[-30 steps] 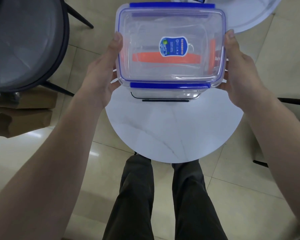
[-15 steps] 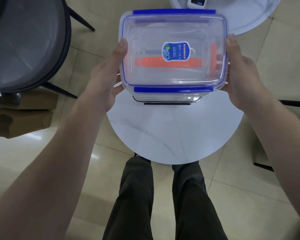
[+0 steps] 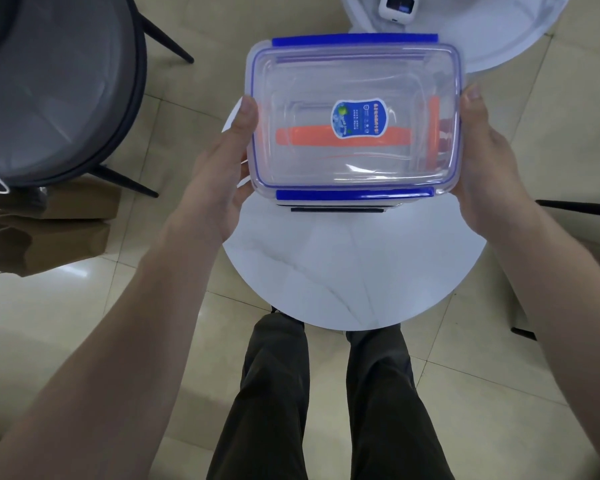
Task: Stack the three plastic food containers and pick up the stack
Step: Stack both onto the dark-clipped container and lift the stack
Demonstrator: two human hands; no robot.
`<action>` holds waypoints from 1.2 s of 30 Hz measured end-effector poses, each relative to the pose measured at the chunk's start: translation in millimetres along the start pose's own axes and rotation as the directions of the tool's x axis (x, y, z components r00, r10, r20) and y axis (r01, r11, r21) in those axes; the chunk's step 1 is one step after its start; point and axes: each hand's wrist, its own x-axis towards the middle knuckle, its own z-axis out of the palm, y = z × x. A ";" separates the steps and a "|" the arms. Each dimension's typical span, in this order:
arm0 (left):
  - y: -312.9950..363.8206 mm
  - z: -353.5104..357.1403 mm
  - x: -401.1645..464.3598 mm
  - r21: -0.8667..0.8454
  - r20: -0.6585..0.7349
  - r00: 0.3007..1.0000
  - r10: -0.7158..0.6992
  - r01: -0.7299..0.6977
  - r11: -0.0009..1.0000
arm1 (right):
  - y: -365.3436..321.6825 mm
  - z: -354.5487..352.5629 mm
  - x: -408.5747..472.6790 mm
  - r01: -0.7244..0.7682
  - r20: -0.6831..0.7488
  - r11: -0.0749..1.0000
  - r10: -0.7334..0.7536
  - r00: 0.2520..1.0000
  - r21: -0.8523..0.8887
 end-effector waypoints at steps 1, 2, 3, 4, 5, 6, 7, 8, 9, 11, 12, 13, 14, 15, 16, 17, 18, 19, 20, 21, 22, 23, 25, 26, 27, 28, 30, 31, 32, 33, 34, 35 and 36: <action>0.0 0.3 0.3 -0.007 0.000 1.000 -0.002 0.002 1.000 | -0.3 1.1 0.0 0.007 -0.001 1.000 -0.007 1.000 0.001; -0.2 0.6 0.4 -0.013 0.006 1.000 -0.005 0.005 1.000 | -0.5 1.9 0.0 0.011 -0.001 1.000 -0.011 1.000 -0.002; -0.1 0.3 0.9 -0.016 0.013 1.000 -0.006 0.006 1.000 | -0.6 2.5 0.1 0.013 0.000 1.000 -0.013 1.000 -0.009; 0.1 0.1 1.4 -0.016 0.018 1.000 -0.003 0.003 1.000 | -0.9 2.6 0.6 0.016 0.001 1.000 -0.016 1.000 -0.017; 0.4 -0.1 2.1 -0.016 0.019 1.000 0.000 0.000 1.000 | -1.0 2.7 1.2 0.019 0.007 1.000 -0.019 1.000 -0.019; 0.4 -0.2 2.3 -0.017 0.018 1.000 0.000 0.000 1.000 | -1.2 2.7 1.3 0.022 0.014 1.000 -0.022 1.000 -0.014; 0.3 -0.4 2.6 -0.020 0.016 1.000 -0.001 0.001 1.000 | -1.6 3.0 1.3 0.027 0.022 1.000 -0.027 0.999 -0.007; -0.3 -0.1 2.8 -0.022 0.020 1.000 -0.002 0.003 1.000 | -1.6 2.9 1.3 0.033 0.032 0.999 -0.034 0.999 0.005; -0.9 0.3 2.9 -0.023 0.027 1.000 -0.004 0.004 1.000 | -1.5 2.9 0.9 0.041 0.045 0.999 -0.042 0.998 0.022; -2.1 0.9 3.4 -0.035 0.046 0.999 -0.003 0.005 0.999 | -1.4 3.7 -0.5 0.052 0.068 0.996 -0.056 0.996 0.066; -2.7 1.3 3.7 -0.047 0.052 0.999 0.000 0.002 0.999 | -0.9 4.2 -0.7 0.055 0.075 0.995 -0.061 0.995 0.086; -3.1 2.1 4.1 -0.060 0.057 0.998 0.007 -0.004 0.998 | -0.1 4.8 0.0 0.052 0.077 0.994 -0.060 0.995 0.100; -3.4 3.2 4.3 -0.075 0.063 0.998 0.018 -0.013 0.997 | 0.9 5.4 1.7 0.039 0.069 0.993 -0.046 0.997 0.109; -3.5 4.7 4.6 -0.093 0.069 0.997 0.029 -0.023 0.995 | 2.1 5.7 3.9 0.010 0.049 0.994 -0.016 0.999 0.113; -3.9 6.2 4.5 -0.115 0.075 0.996 0.041 -0.033 0.993 | 4.2 5.9 6.0 -0.029 0.022 0.993 0.026 0.999 0.112; -3.9 7.9 4.3 -0.134 0.085 0.995 0.055 -0.043 0.990 | 7.7 6.1 7.8 -0.075 -0.004 0.992 0.076 0.997 0.102; -4.1 8.9 4.2 -0.148 0.099 0.993 0.071 -0.055 0.987 | 13.2 6.3 8.8 -0.118 -0.022 0.989 0.120 0.993 0.086; -4.8 9.8 4.0 -0.160 0.109 0.991 0.082 -0.064 0.985 | 20.6 5.9 8.9 -0.148 -0.034 0.987 0.150 0.988 0.070; -6.1 9.6 4.8 -0.172 0.112 0.990 0.087 -0.067 0.983 | 29.2 5.1 8.4 -0.161 -0.046 0.985 0.164 0.985 0.058; -7.6 8.9 6.5 -0.182 0.109 0.990 0.089 -0.068 0.981 | 37.5 4.3 8.3 -0.160 -0.064 0.986 0.163 0.985 0.054; -9.5 7.7 8.9 -0.190 0.102 0.991 0.083 -0.062 0.980 | 45.3 2.8 8.1 -0.158 -0.088 0.985 0.163 0.983 0.062; -12.2 6.1 10.8 -0.199 0.090 0.993 0.072 -0.053 0.979 | 51.8 1.4 8.3 -0.165 -0.120 0.983 0.174 0.977 0.079; -20.4 2.1 14.8 -0.226 0.030 0.998 0.049 -0.041 0.973 | 64.1 -2.4 11.1 -0.201 -0.181 0.971 0.222 0.958 0.128; -26.2 -0.2 15.4 -0.229 -0.023 0.999 0.033 -0.037 0.973 | 70.5 -4.3 12.8 -0.218 -0.205 0.964 0.246 0.947 0.150; -32.1 -2.2 15.1 -0.221 -0.093 0.996 0.005 -0.026 0.975 | 77.1 -6.1 14.0 -0.233 -0.221 0.959 0.266 0.938 0.163; -38.7 -4.2 14.7 -0.210 -0.173 0.984 -0.030 -0.007 0.978 | 82.9 -7.2 15.0 -0.247 -0.232 0.954 0.283 0.931 0.171; -52.5 -5.9 14.7 -0.186 -0.316 0.943 -0.101 0.043 0.982 | 91.9 -8.7 15.7 -0.269 -0.241 0.947 0.306 0.921 0.173; -59.2 -5.9 15.5 -0.162 -0.361 0.925 -0.123 0.067 0.984 | 95.3 -9.0 16.4 -0.279 -0.244 0.945 0.315 0.917 0.173; -66.0 -5.9 17.3 -0.145 -0.389 0.911 -0.140 0.089 0.985 | 98.4 -9.2 17.3 -0.286 -0.245 0.942 0.322 0.914 0.174; -73.4 -6.1 19.2 -0.134 -0.405 0.902 -0.151 0.105 0.985 | 101.0 -8.8 18.2 -0.292 -0.245 0.940 0.329 0.912 0.175; -80.7 -6.0 22.0 -0.123 -0.412 0.898 -0.157 0.116 0.986 | 103.6 -8.1 19.5 -0.299 -0.243 0.938 0.335 0.910 0.175; -87.2 -6.3 24.6 -0.109 -0.413 0.896 -0.161 0.127 0.986 | 105.5 -7.0 20.6 -0.307 -0.240 0.936 0.341 0.909 0.171; -93.5 -5.9 27.7 -0.095 -0.411 0.897 -0.165 0.138 0.986 | 107.5 -6.1 22.1 -0.312 -0.237 0.935 0.345 0.908 0.167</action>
